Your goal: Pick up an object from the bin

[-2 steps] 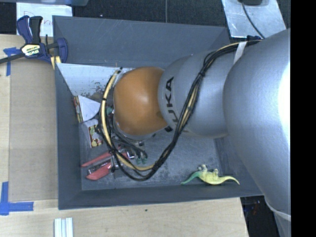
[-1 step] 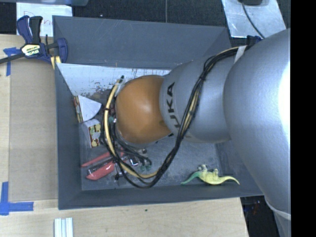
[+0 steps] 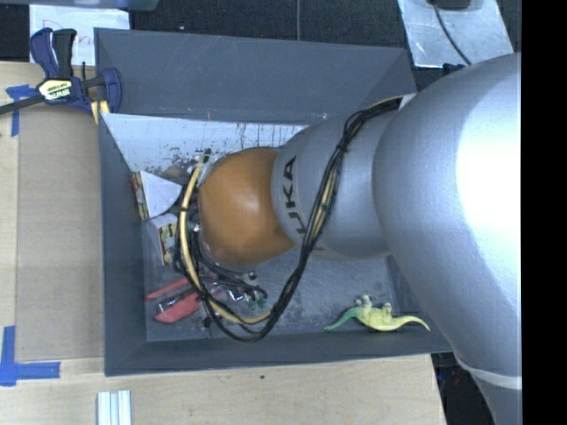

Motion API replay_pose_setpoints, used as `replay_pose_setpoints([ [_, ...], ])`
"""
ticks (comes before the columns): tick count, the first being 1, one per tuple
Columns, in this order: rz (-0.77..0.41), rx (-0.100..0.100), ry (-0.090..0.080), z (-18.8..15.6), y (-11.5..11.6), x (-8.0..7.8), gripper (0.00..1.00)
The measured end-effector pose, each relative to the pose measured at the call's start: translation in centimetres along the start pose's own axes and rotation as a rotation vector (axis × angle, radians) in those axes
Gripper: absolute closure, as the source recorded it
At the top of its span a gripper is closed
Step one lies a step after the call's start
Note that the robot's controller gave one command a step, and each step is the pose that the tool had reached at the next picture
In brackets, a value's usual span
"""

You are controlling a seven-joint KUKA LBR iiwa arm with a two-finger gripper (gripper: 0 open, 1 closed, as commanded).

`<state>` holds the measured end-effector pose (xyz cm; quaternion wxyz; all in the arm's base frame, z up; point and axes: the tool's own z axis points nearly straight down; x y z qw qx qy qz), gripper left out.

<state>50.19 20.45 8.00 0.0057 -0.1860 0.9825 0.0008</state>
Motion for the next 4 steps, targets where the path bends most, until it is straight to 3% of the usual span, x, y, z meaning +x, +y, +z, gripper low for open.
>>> replay_pose_setpoints([
  [1, 0.122, -0.001, 0.001, 0.9, 0.2, -1.7, 1.0],
  [2, 0.122, -0.001, 0.001, 0.9, 0.2, -1.7, 1.0],
  [3, 0.122, 0.0, 0.011, -1.4, 0.1, -1.4, 1.0],
  [4, 0.123, 0.0, 0.007, -4.2, 0.1, -1.6, 1.0],
])
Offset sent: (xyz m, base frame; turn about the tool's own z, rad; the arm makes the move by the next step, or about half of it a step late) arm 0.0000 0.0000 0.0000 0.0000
